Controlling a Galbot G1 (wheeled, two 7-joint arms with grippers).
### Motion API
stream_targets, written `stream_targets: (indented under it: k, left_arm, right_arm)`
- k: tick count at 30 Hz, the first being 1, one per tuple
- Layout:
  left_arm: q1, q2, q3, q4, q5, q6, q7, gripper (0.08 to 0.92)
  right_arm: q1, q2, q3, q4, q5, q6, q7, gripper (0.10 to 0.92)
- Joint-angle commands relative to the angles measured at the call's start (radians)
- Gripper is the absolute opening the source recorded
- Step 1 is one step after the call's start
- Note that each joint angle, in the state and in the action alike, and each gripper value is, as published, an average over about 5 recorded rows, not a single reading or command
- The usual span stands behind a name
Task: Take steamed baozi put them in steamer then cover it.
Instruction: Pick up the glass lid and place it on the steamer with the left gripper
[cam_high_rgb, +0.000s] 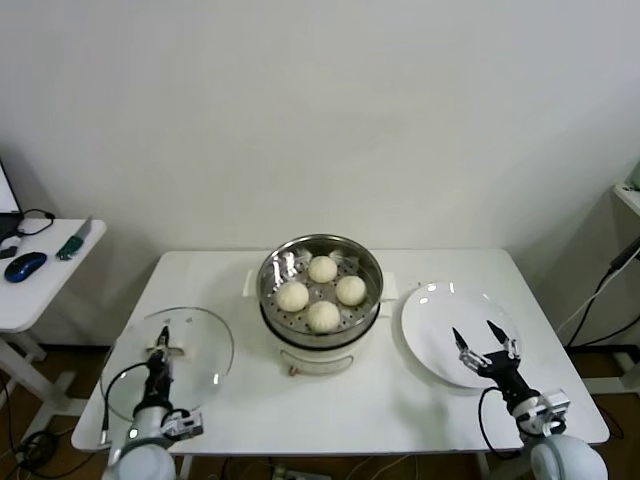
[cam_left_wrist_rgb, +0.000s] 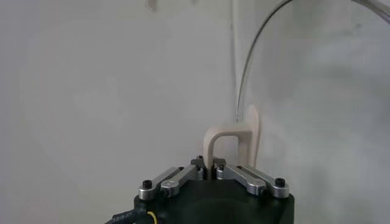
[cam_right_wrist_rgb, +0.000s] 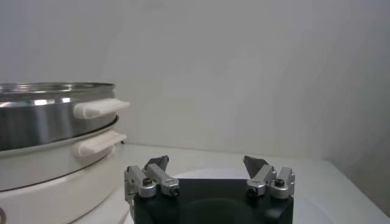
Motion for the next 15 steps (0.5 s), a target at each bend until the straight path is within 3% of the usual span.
stream_targets:
  k: [1, 8, 15]
  left_arm:
    - [0.130, 0.111, -0.009, -0.367, -0.039, 0.228, 0.065, 0.151]
    - [0.077, 0.248, 0.010, -0.487, -0.046, 0.310, 0.166, 0.151]
    - [-0.203, 0.351, 0.224, -0.477, -0.029, 0.387, 0.293, 0.151]
  right_arm:
    - [0.028, -0.050, -0.016, -0.013, -0.007, -0.003, 0.003, 0.823]
    - [0.078, -0.079, -0.047, -0.031, -0.026, -0.014, 0.011, 0.823]
    - [0.103, -0.071, -0.073, -0.037, -0.052, -0.022, 0.023, 0.823]
